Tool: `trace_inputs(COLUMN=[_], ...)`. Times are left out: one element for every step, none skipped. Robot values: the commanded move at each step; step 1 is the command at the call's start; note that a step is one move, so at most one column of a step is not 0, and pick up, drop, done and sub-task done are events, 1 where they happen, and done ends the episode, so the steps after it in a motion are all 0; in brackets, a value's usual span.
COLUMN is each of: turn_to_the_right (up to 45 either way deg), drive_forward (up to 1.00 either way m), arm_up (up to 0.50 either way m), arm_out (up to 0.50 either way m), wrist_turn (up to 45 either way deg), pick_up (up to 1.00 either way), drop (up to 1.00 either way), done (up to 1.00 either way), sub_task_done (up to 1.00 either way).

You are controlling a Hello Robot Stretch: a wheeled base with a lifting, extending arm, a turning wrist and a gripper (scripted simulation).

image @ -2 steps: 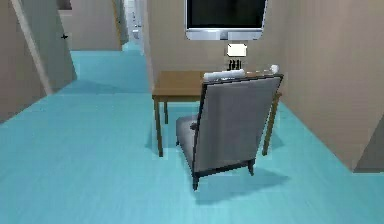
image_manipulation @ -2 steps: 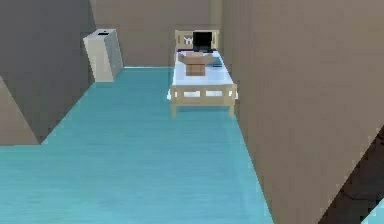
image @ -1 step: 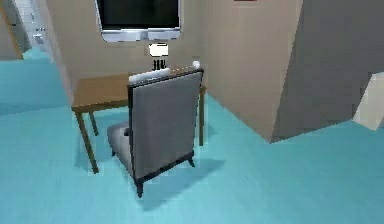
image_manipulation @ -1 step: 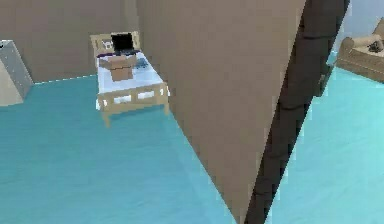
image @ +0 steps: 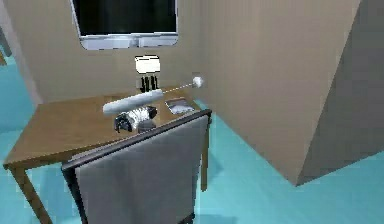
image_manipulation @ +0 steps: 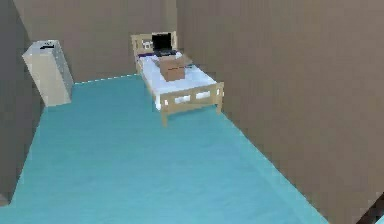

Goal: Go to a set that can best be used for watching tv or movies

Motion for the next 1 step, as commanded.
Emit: trace_inputs(turn_to_the_right=[-45.0], drive_forward=[0.0], arm_up=[0.0], arm_out=[0.0], wrist_turn=[0.0], pick_up=[0.0], drop=[0.0], done=[0.0], sub_task_done=[0.0])
